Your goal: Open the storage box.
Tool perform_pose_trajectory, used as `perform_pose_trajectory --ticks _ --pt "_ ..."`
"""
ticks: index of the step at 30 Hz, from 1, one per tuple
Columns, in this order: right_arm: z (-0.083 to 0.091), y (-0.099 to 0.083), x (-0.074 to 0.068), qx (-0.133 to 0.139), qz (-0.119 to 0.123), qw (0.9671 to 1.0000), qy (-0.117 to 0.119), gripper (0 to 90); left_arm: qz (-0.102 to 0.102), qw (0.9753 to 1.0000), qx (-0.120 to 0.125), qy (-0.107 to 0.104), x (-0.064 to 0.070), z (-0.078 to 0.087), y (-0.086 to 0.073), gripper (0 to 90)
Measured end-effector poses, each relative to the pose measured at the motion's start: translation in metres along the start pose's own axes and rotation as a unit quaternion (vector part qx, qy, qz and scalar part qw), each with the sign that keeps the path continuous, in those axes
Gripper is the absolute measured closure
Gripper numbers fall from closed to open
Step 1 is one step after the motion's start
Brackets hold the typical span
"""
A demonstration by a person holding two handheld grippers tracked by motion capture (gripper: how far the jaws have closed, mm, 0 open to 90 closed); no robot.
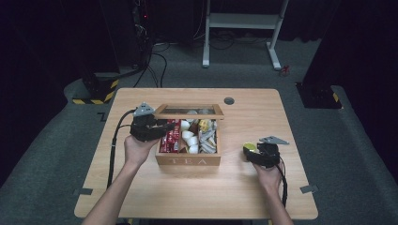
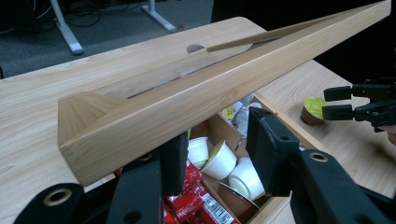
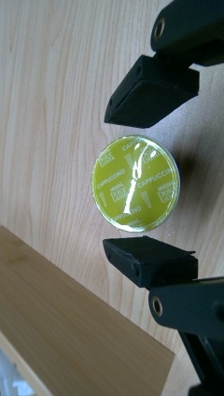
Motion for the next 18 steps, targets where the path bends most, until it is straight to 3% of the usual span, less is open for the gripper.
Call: perform_pose_trajectory --ticks 18 --pt "0.028 -0.008 0.007 0.038 -0.011 0.9991 0.013 44.2 0.003 1.0 -0.001 -0.001 0.001 0.0 -0.003 58.7"
Point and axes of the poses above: each handheld gripper's, and its own axes: z roughly backward along the jaws, y roughly out of its top, x roughly to its right, the point moved 8 cm from there along -z, roughly forward along the jaws, and after that the axes turned 5 degrees about x, right-handed, at the moved point
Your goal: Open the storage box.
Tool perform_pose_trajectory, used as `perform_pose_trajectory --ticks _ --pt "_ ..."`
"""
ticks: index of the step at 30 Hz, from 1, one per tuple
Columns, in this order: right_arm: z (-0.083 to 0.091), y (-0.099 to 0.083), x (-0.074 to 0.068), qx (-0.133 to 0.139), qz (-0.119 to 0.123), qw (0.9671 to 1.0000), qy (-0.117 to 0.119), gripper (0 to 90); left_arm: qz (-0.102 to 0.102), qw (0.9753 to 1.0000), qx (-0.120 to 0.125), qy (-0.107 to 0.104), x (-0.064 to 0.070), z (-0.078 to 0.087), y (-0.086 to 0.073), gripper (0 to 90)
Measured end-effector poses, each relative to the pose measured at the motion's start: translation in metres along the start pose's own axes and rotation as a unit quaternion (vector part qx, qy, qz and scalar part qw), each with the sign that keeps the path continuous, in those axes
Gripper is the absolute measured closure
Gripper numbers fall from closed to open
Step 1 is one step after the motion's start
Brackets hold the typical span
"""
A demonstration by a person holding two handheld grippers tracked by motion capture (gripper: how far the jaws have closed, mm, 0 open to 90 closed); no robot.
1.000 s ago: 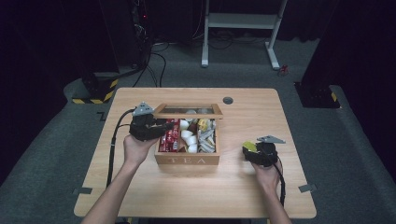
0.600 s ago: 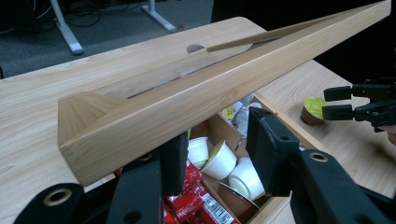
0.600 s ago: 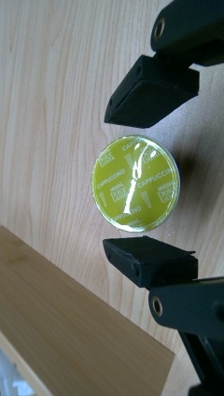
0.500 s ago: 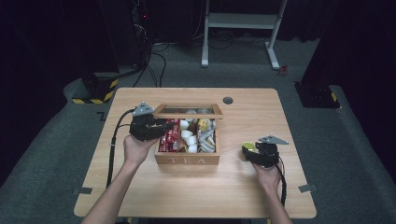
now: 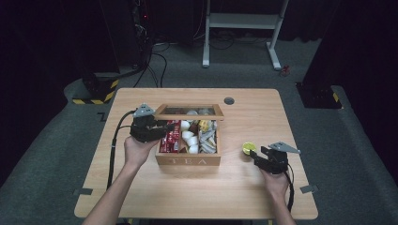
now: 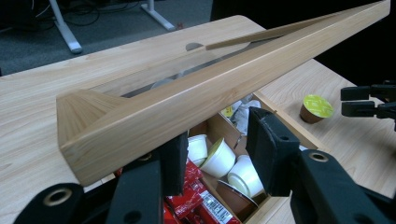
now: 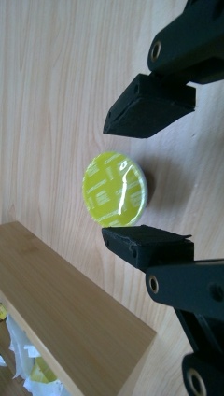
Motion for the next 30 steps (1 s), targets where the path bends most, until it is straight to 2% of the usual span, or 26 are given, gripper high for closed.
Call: perform_pose_trajectory --ticks 11,22,26,30 --pt "0.014 -0.014 0.015 0.0 -0.018 0.9997 -0.016 44.7 -0.003 1.0 -0.002 0.001 0.0 0.0 -0.002 58.8" --pt "0.018 -0.031 0.023 -0.02 -0.023 0.9991 -0.03 44.9 -0.002 1.0 -0.006 0.0 0.001 0.001 -0.005 58.5" --pt "0.018 -0.037 0.025 -0.029 -0.036 0.9981 -0.04 44.9 -0.001 1.0 -0.005 0.0 0.002 0.0 -0.005 58.3" --pt "0.018 -0.044 0.029 -0.041 -0.036 0.9973 -0.049 44.7 0.0 1.0 -0.006 0.0 0.002 0.001 -0.007 58.3"
Point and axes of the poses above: each handheld gripper's, and its own axes: z roughly backward along the jaws, y roughly out of its top, x roughly to its right, the point moved 8 cm from there along -z, roughly forward along the jaws, and after that the axes turned 5 degrees about x, right-handed, at the moved point
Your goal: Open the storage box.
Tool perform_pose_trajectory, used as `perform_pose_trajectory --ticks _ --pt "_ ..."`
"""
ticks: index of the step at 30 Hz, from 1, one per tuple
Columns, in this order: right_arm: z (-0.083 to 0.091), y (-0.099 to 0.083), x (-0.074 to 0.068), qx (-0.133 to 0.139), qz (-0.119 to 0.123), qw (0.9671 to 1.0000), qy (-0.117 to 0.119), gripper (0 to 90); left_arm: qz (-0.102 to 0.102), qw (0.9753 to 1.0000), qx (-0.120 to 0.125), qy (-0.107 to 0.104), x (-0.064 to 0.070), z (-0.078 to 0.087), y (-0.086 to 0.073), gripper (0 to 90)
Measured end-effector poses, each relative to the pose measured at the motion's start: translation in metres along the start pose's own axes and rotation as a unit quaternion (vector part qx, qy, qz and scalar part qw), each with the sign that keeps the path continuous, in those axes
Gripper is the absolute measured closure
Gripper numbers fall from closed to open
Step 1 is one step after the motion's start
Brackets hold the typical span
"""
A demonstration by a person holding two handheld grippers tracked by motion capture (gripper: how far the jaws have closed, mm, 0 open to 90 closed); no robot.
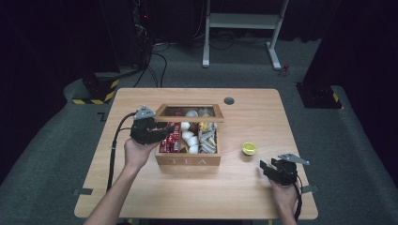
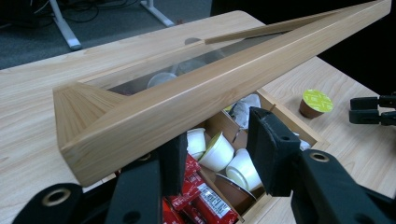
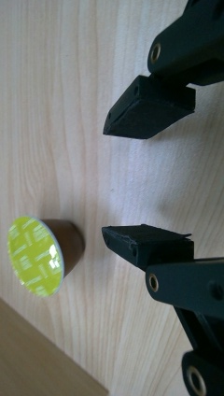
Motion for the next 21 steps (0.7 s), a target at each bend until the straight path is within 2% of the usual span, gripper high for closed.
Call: perform_pose_trajectory --ticks 4,10,15,21 --pt "-0.001 -0.005 0.003 -0.012 0.012 0.9998 -0.014 44.4 -0.001 1.0 0.0 -0.001 0.0 0.0 -0.002 58.3" --pt "-0.001 -0.007 0.002 -0.013 0.03 0.9992 -0.025 44.1 0.0 1.0 -0.001 -0.002 0.002 0.001 -0.005 58.2" --pt "-0.003 -0.008 0.0 -0.016 0.067 0.9967 -0.042 40.6 0.005 1.0 -0.002 -0.004 0.004 0.001 -0.012 58.1" --pt "-0.004 -0.008 0.0 -0.018 0.062 0.9968 -0.048 35.7 0.007 0.9999 -0.004 -0.006 0.006 0.001 -0.018 58.2"
Point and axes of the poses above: each handheld gripper's, and its own axes: z roughly backward along the jaws, y roughly out of its top, x roughly to its right, the point moved 8 cm from there along -z, roughly forward along the jaws, and after that the axes turned 5 degrees about x, right-handed, at the moved point
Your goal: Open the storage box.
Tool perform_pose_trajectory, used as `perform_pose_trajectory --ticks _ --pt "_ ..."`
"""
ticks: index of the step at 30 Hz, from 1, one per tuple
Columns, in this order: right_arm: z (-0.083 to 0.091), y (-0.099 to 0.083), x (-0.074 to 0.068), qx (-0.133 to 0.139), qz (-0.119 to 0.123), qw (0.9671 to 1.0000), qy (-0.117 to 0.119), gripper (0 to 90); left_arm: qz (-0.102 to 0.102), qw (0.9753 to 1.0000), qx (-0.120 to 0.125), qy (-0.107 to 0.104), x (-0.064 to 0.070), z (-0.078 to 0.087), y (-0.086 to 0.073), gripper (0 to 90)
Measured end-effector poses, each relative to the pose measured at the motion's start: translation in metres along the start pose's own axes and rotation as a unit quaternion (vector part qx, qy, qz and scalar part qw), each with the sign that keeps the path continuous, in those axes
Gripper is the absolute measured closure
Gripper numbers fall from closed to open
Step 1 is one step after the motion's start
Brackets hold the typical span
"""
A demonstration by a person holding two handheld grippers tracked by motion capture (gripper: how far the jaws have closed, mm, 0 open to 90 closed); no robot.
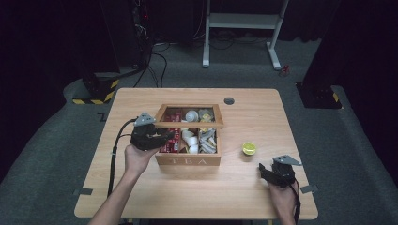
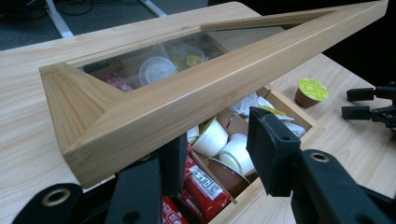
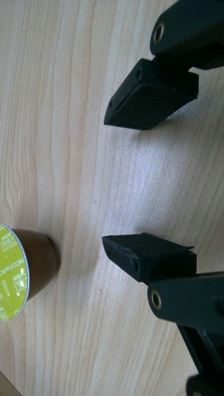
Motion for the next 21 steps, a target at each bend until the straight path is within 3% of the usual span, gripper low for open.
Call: perform_pose_trajectory --ticks 5,21 --pt "0.0 0.0 0.0 -0.001 -0.005 1.0 -0.003 34.0 -0.009 0.9999 -0.005 0.003 0.0 0.0 -0.003 58.1" --pt "0.0 0.0 0.001 -0.002 -0.002 1.0 -0.004 33.1 0.0 1.0 -0.009 0.0 0.004 0.0 -0.018 58.2"
Point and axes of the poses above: each handheld gripper's, and its own axes: z roughly backward along the jaws, y roughly out of its top, x roughly to its right, the point moved 8 cm from there along -z, roughly forward along the jaws, and after that the axes turned 5 degrees about x, right-handed, at the moved point
